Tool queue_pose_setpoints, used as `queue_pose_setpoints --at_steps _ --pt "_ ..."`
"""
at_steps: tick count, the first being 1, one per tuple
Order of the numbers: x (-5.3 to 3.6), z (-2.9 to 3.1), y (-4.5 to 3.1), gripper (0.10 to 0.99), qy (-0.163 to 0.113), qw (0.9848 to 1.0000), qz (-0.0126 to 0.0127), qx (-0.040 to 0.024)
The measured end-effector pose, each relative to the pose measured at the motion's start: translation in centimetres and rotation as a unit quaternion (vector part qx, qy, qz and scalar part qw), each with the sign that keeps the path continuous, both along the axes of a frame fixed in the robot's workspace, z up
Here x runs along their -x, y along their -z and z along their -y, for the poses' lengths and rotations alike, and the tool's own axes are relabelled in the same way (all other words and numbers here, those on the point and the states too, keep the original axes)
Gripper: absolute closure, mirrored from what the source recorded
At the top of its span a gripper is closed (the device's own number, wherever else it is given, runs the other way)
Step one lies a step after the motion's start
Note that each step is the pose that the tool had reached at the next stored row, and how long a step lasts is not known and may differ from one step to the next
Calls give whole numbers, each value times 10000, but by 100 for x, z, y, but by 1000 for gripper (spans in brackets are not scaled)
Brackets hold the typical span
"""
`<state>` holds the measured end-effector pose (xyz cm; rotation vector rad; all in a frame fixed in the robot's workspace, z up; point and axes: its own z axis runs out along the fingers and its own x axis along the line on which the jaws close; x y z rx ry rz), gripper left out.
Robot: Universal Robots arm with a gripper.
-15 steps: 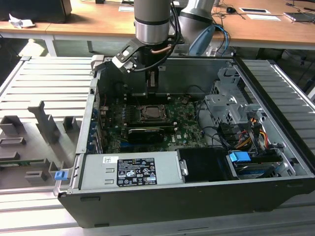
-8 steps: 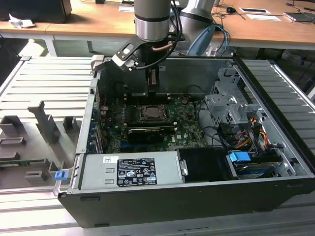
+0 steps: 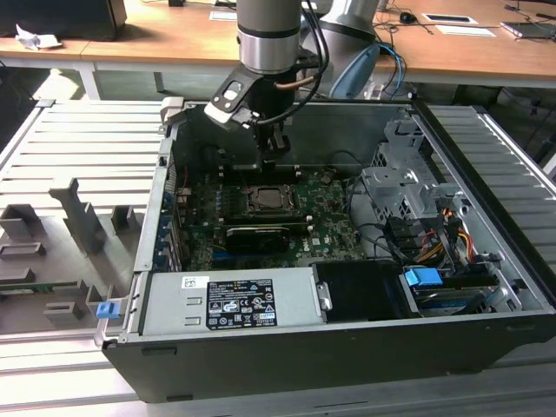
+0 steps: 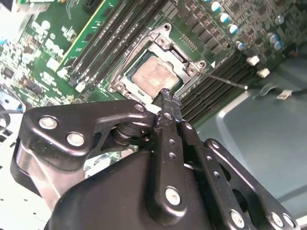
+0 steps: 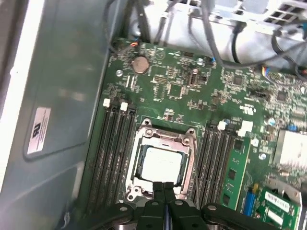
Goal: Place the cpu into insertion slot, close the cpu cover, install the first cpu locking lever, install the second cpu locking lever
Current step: 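Install the first cpu locking lever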
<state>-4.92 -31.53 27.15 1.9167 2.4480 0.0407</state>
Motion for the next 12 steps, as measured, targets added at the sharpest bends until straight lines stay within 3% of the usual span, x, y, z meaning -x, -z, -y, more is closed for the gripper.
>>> queue_pose_setpoints --at_steps 5,9,12 --pt "0 0 0 980 -426 9991 0 2" --pt "0 0 0 980 -837 9965 0 2" --pt "0 0 0 980 -1157 9933 0 2"
